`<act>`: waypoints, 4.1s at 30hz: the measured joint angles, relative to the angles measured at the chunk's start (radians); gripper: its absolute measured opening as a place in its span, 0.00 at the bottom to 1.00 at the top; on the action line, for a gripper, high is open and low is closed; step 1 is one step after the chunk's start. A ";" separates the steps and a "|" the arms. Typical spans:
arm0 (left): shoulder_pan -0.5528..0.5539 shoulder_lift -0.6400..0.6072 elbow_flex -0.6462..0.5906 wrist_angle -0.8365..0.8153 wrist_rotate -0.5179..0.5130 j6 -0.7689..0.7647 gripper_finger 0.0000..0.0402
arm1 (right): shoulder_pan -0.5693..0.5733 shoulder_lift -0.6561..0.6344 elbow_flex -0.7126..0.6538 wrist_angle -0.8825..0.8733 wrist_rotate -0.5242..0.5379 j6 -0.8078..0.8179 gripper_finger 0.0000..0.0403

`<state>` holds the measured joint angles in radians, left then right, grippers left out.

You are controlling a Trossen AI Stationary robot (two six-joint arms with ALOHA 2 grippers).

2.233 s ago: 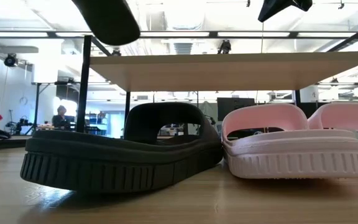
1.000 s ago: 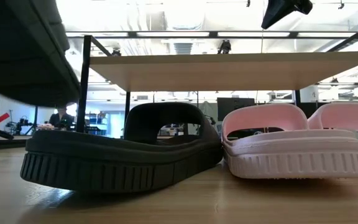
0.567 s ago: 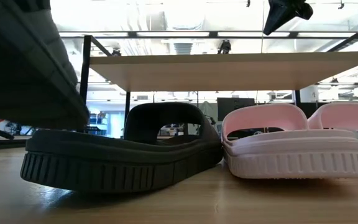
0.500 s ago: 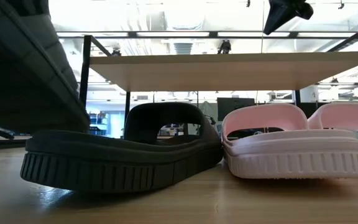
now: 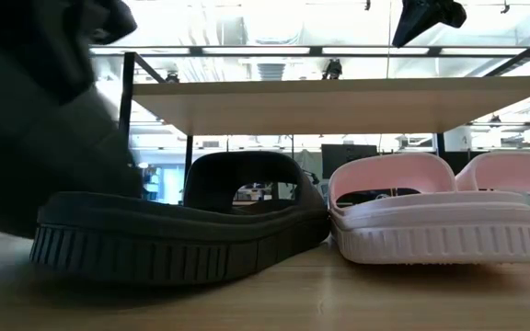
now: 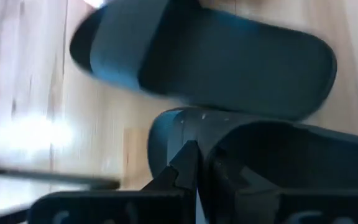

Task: Pick and place slides into the shelf
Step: Put the black slide under the shelf, then adjust the pink and black slides under the shelf

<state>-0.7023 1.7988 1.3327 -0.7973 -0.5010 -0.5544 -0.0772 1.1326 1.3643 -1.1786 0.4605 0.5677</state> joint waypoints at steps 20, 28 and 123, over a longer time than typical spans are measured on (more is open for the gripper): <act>0.028 -0.005 0.018 0.007 0.022 0.113 0.00 | 0.000 -0.014 0.000 0.000 0.003 0.000 0.03; 0.050 -0.010 0.019 -0.044 0.001 0.168 0.00 | 0.000 -0.014 0.000 0.000 0.003 0.000 0.03; -0.015 -0.155 -0.175 0.055 0.324 -1.165 0.00 | 0.399 -0.076 -0.075 -0.354 -0.111 0.503 0.03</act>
<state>-0.7169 1.6441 1.1576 -0.7419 -0.1774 -1.7197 0.3222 1.0569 1.2896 -1.5327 0.3491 1.0712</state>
